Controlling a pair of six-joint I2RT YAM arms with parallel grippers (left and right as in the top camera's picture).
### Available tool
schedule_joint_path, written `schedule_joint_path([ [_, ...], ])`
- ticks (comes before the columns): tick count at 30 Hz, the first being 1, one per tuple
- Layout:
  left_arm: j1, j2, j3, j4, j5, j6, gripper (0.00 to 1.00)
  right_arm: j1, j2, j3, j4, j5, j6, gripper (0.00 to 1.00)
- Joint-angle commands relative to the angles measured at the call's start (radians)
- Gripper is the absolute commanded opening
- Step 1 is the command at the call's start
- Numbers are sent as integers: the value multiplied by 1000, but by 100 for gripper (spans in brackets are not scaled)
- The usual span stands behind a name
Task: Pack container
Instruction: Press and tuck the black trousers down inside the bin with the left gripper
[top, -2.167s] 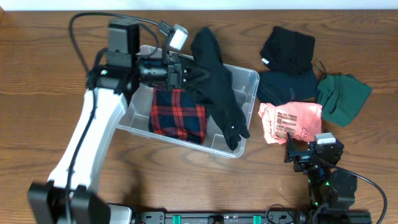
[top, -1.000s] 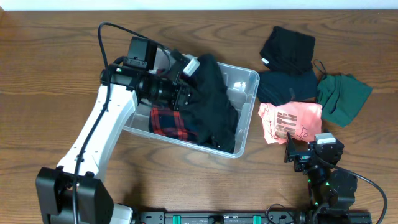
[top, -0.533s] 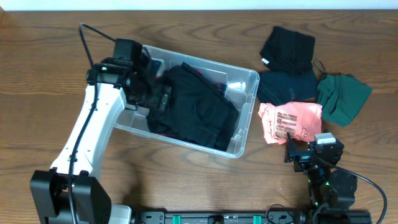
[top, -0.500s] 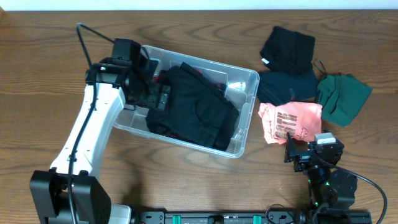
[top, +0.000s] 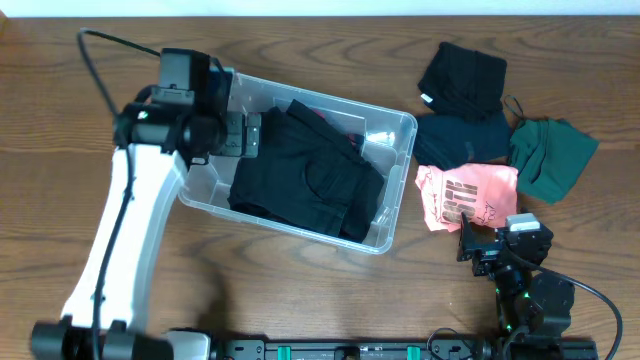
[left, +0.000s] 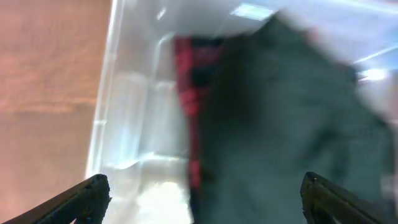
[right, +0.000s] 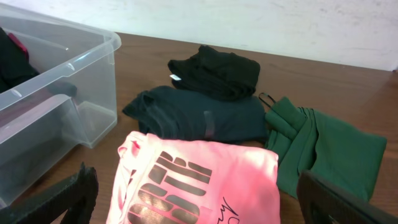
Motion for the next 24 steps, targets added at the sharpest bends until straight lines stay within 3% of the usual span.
schedule_joint_path([
  [1,-35,-9,12,3,156,1,98,8,-3,-2,-1,6,8,99],
  [7,-117,57,-80,-12,108,65,99,8,-3,-2,-1,6,8,99],
  [12,-129,171,-151,-32,-61,67,77,8,-3,-2,-1,6,8,99],
  [15,-129,266,-176,-51,-244,71,76,8,-3,-2,-1,6,8,99],
  [24,-126,425,-170,-67,-385,-5,75,8,-3,-2,-1,6,8,99],
])
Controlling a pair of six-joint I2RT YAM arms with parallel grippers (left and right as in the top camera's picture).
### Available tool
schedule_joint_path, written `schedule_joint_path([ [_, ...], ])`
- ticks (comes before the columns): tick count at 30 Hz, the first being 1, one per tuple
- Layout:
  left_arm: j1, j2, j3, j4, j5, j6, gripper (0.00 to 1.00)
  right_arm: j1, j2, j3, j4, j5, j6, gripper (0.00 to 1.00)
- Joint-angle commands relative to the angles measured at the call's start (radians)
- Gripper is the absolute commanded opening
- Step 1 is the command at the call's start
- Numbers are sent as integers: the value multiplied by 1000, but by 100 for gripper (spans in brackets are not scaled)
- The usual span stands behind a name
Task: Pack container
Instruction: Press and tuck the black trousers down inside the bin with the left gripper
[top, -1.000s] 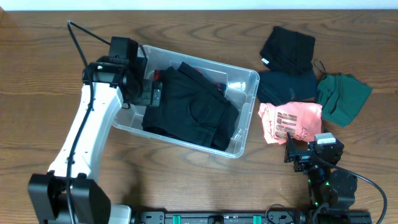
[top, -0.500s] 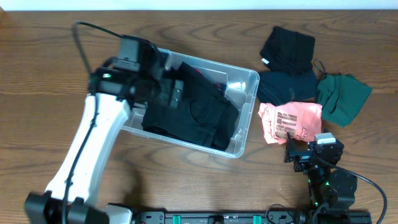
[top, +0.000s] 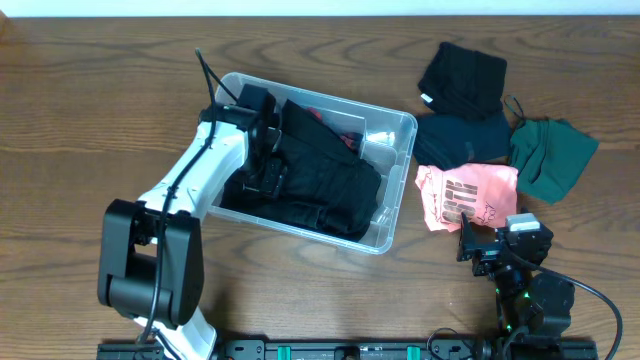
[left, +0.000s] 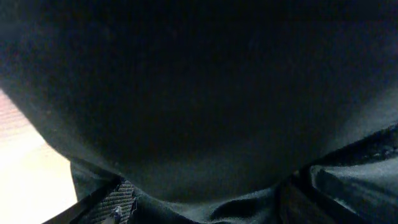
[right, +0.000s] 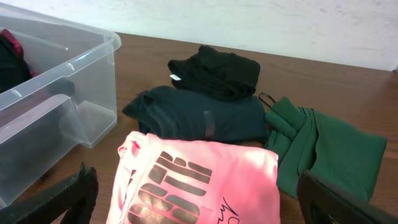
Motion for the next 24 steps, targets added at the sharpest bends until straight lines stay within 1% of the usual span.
schedule_joint_path([
  [1,14,74,-35,-29,-210,-51,75,8,-3,-2,-1,6,8,99],
  [4,14,41,26,-98,-175,-75,75,8,-3,-2,-1,6,8,99],
  [8,13,-45,155,-198,-58,-75,76,8,-3,-2,-1,6,8,99],
  [10,12,-97,198,-206,2,-75,77,8,-3,-2,-1,6,8,99],
  [11,12,-129,215,-199,37,-74,80,8,-3,-2,-1,6,8,99],
  [12,12,-160,224,-186,65,-75,81,8,-3,-2,-1,6,8,99],
  [14,12,-216,225,-159,102,-76,83,8,-3,-2,-1,6,8,99],
  [17,12,-245,225,-162,139,-76,83,8,-3,-2,-1,6,8,99],
  [19,12,-243,219,-177,206,-76,83,8,-3,-2,-1,6,8,99],
  [21,5,-238,188,-176,267,-75,83,8,-3,-2,-1,6,8,99],
  [24,-23,-230,116,-171,280,-71,83,8,-3,-2,-1,6,8,99],
])
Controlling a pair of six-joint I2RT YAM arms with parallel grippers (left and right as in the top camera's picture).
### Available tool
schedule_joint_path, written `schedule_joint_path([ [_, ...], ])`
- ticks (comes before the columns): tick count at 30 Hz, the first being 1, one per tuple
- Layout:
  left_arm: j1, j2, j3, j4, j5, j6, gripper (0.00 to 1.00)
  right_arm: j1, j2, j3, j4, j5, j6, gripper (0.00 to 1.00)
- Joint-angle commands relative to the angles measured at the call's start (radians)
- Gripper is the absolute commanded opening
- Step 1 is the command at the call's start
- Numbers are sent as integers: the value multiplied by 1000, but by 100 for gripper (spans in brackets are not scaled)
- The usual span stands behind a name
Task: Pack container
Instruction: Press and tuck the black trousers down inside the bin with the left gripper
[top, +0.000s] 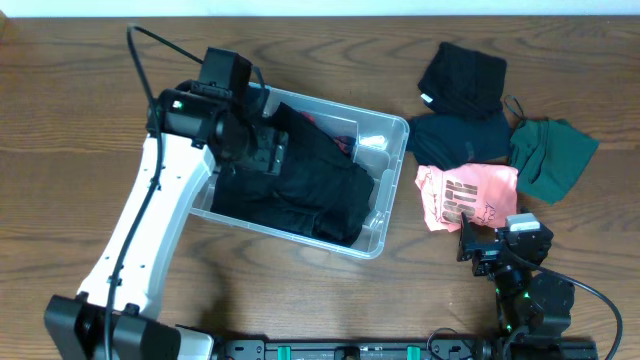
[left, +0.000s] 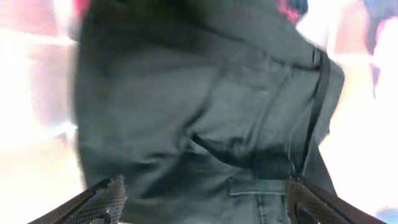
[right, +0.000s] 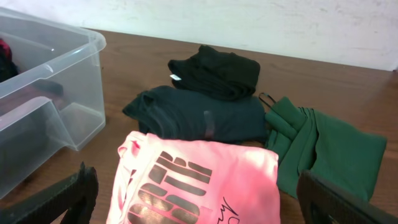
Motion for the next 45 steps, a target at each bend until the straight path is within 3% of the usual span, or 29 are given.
schedule_joint_path([
  [1,-34,33,-93,3,72,-8,83,8,-3,-2,-1,6,8,99],
  [9,-64,111,-299,234,55,10,84,8,-3,-2,-1,6,8,99],
  [15,-62,224,-313,410,15,-34,84,8,-3,-2,-1,6,8,99],
  [24,-20,395,-313,596,16,-374,84,8,-3,-2,-1,6,8,99],
  [36,87,508,-313,656,17,-714,85,8,-3,-2,-1,6,8,99],
  [39,107,511,-312,679,71,-643,87,8,-3,-2,-1,6,8,99],
  [45,121,436,-263,651,360,-411,87,8,-3,-2,-1,6,8,99],
])
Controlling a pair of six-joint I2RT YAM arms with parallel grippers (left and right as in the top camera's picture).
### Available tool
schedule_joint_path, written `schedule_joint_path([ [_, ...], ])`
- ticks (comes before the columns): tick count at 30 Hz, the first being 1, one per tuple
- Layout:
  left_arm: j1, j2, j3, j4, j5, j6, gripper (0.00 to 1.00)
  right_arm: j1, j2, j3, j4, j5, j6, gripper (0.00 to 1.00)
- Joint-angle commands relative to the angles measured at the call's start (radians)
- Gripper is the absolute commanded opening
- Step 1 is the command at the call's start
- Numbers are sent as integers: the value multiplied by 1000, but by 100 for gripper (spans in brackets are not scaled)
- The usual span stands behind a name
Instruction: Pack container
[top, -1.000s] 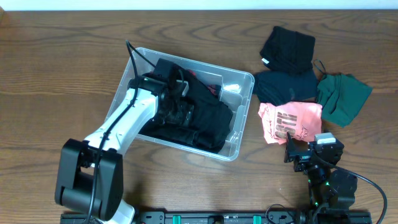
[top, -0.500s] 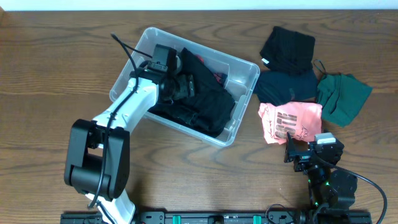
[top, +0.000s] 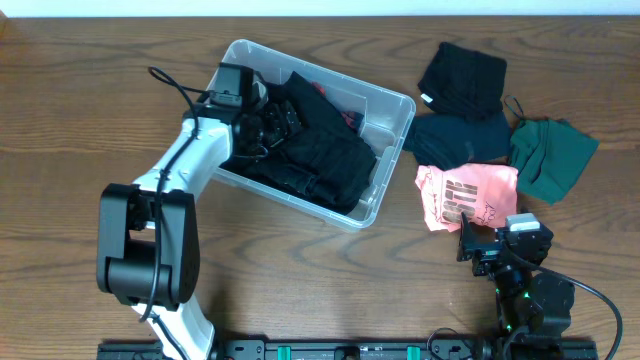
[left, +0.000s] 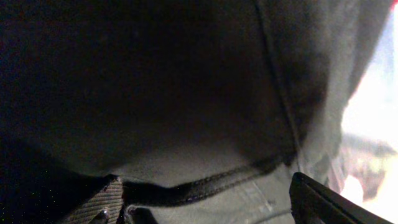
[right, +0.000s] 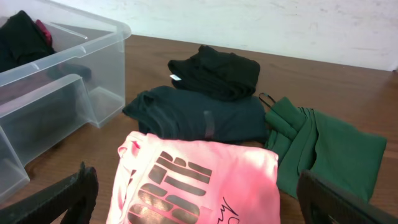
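The clear plastic bin (top: 392, 160) lies at the table's middle, with black jeans (top: 325, 165) filling it and a bit of red cloth showing behind them. My left gripper (top: 268, 128) is down in the bin's left end, open, its fingers (left: 112, 200) spread wide and pressed close on the dark jeans (left: 205, 149). My right gripper (top: 480, 245) rests open at the near right, just in front of the pink printed shirt (right: 199, 180), with nothing between its fingers.
Right of the bin lie a pink shirt (top: 465, 195), a dark navy garment (top: 462, 140), a black folded garment (top: 462, 78) and a green one (top: 550, 155). The bin's end wall (right: 56, 93) shows at the left of the right wrist view.
My left gripper was raised above the jeans; now it is low in the bin's left end against them. The bin has shifted a little toward the far side. The right arm is unmoved.
My left gripper first hovered open at the bin's left end. Then it was pressed into the black jeans, then up above them, and now it is down on them again. The bin shifted a little each time. The right arm and the loose clothes stayed put.
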Motion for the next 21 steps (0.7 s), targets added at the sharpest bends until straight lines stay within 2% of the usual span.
schedule_joint_path([
  [1,11,76,-42,-79,66,180,87,8,-3,-2,-1,6,7,99],
  [6,16,-85,36,-233,22,430,88,8,-3,-2,-1,6,7,99],
  [10,35,-234,106,-360,-137,593,95,8,-3,-2,-1,6,7,99],
  [11,43,-269,118,-377,-190,613,99,8,-3,-2,-1,6,7,99],
  [14,76,-366,125,-377,-306,667,98,8,-3,-2,-1,6,7,99],
  [21,211,-378,122,-377,-396,822,98,8,-3,-2,-1,6,7,99],
])
